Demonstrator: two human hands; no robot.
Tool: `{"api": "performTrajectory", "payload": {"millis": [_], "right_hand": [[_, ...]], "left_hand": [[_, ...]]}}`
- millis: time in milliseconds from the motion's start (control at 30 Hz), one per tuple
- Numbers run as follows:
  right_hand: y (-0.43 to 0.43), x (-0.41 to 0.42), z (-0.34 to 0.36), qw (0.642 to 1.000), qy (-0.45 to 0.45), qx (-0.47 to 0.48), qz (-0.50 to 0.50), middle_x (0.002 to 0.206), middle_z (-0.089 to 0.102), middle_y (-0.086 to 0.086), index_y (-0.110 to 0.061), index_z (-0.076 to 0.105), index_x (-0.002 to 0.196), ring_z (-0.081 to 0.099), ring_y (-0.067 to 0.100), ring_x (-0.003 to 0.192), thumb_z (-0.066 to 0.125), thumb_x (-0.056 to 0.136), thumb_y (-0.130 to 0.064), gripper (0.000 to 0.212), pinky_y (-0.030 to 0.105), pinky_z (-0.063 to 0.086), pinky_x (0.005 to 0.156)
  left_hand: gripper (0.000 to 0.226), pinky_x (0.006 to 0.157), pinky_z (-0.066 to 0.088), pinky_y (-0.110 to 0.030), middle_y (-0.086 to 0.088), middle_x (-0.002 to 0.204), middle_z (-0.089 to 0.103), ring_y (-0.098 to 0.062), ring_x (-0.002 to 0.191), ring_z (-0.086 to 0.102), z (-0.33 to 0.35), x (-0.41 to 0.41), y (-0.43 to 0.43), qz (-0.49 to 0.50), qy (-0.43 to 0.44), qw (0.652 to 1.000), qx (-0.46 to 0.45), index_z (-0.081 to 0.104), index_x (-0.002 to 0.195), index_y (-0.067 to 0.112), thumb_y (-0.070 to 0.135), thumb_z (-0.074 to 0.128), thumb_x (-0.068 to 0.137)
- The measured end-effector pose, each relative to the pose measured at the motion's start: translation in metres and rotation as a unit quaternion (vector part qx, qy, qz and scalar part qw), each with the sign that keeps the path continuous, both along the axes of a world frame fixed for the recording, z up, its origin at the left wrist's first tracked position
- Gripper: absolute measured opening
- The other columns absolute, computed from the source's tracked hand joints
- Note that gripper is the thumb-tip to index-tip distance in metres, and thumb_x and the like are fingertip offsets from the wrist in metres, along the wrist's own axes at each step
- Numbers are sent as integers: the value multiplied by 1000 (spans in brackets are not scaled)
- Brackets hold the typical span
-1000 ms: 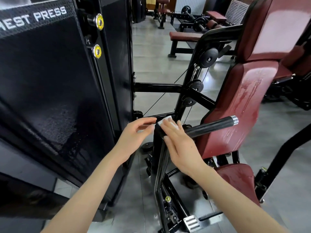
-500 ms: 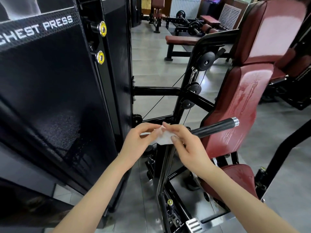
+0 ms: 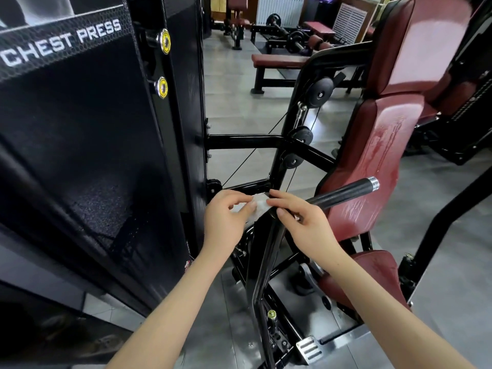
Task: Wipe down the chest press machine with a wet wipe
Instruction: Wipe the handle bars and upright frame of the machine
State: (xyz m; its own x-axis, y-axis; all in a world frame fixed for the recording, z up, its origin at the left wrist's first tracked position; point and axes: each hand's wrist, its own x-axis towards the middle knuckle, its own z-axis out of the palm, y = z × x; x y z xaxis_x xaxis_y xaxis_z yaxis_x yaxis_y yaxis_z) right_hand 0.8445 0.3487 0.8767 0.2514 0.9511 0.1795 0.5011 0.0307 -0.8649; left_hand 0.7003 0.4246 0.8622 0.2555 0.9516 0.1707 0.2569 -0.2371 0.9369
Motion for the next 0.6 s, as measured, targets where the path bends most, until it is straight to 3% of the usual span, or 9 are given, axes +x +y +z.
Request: {"api": "performTrajectory", "payload": {"millis": [133,200,300,400,500,600], "right_hand": [[-17,5,1,995,89,13,-37,120,65,-8,-23,69,102,56,4,118,52,91,4,34,21,43,100],[-26,9,2,991,116,19,-67,111,69,-6,-20,70,100,61,4,109,53,91,4,30,20,46,97],[-36,14,-1,986,135,18,-91,105,71,-6,-16,71,98,64,4,104,54,91,4,28,15,46,93],[-42,15,-12,983,142,0,-115,103,71,-8,-19,71,96,64,1,101,55,91,3,28,12,45,89],[-47,12,-23,982,145,-20,-123,102,71,-9,-22,71,94,65,1,100,55,91,3,29,11,46,86],[-56,7,-34,980,151,-40,-125,99,71,-10,-21,71,93,65,-4,94,56,91,3,28,7,45,80]], "left_hand": [[21,75,41,-1,10,96,70,14,80,59,-1,3,-10,-9,-32,999,-27,72,104,16,8,64,86],[23,70,42,-3,12,101,70,17,73,57,-6,9,-18,-1,-46,998,-39,68,113,19,17,58,92],[31,69,47,-22,3,121,61,8,92,61,-18,19,-27,2,-75,995,-65,67,112,13,31,48,96],[33,81,41,-6,9,131,55,21,97,52,-31,25,-31,-6,-149,980,-128,59,125,16,26,49,96],[35,102,38,-17,11,133,53,5,120,49,-57,29,-39,13,-165,968,-188,53,130,21,26,50,96],[34,101,37,-13,13,133,52,-3,125,47,-68,37,-54,62,-161,967,-188,53,130,23,25,49,97]]}}
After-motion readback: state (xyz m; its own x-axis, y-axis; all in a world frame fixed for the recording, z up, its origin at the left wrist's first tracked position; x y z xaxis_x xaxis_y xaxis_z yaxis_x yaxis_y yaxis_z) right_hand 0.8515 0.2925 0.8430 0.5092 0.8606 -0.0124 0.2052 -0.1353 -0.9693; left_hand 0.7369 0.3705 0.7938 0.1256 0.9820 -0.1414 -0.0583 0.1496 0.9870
